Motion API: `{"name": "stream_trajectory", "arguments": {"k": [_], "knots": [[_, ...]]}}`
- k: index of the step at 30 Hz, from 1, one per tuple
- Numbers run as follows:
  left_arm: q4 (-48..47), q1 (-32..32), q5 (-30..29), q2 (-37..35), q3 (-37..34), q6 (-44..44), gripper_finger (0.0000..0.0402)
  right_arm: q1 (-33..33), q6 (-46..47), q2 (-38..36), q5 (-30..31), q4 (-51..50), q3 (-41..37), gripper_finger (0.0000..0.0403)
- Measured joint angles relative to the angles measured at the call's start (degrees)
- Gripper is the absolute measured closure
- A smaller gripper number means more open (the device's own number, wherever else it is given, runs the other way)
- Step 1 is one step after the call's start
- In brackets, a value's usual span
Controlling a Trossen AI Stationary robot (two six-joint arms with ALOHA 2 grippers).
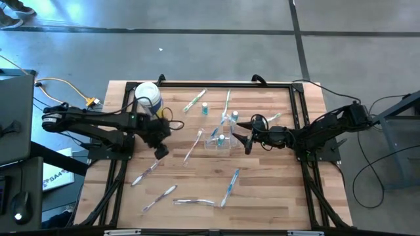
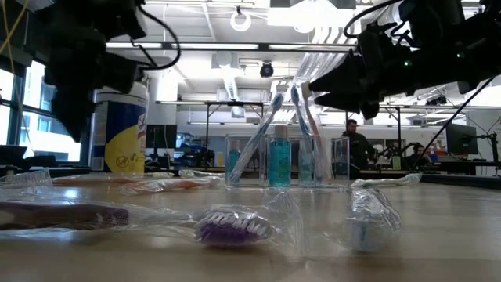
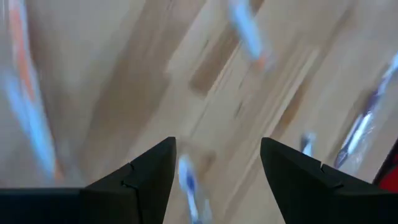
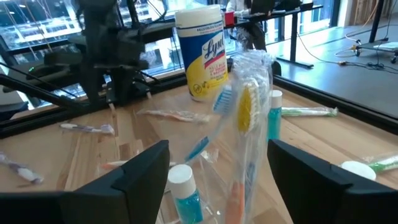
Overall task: Pick & Place toothbrushing station
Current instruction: Put the top violet toothbrush into the left section of the transparent organizer
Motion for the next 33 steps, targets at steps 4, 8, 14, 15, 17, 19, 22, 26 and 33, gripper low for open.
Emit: {"name": "stream_trajectory", "arguments": {"k": [4, 8, 14, 15, 17, 19, 22, 26, 33], "knots": [[-2.3, -5.4, 1.4, 0.0, 0.0, -8.4, 0.0168, 0.0, 0.0, 0.0, 0.0, 0.2, 0.0, 0.014], [-1.8, -12.3, 1.1, 0.0, 0.0, -16.5, 0.0168, 0.0, -0.9, 0.0, 0.0, 0.2, 0.0, 0.014], [-4.1, -19.4, -7.2, 1.4, 0.0, -26.8, 0.0168, 0.0, -1.5, 0.0, 0.0, 1.6, 0.0, 0.014], [-4.8, -19.9, -7.7, 2.1, 0.0, -28.8, 0.0168, 0.0, -1.4, 0.0, 0.0, 1.9, 0.0, 0.014], [-6.3, -20.5, -7.9, 3.9, 0.0, -31.2, 0.0168, 0.0, -1.2, 0.0, 0.0, 2.3, 0.0, 0.014], [-7.4, -20.4, -7.0, 5.9, 0.0, -29.8, 0.0168, 0.2, -1.1, 0.0, 0.0, 2.7, 0.0, 0.014], [-7.1, -20.4, -6.1, 9.3, 0.0, -25.9, 0.0168, 1.0, -1.3, 0.0, 0.0, 3.6, 0.0, 0.014], [-4.4, -20.3, -5.2, 13.4, 0.0, -23.5, 0.0168, 1.9, -1.5, 0.0, 0.0, 4.7, 0.0, 0.014], [1.6, -20.3, -4.4, 19.9, 0.0, -19.9, 0.0168, 3.2, -1.5, 0.0, -0.3, 6.1, 0.0, 0.014]]}}
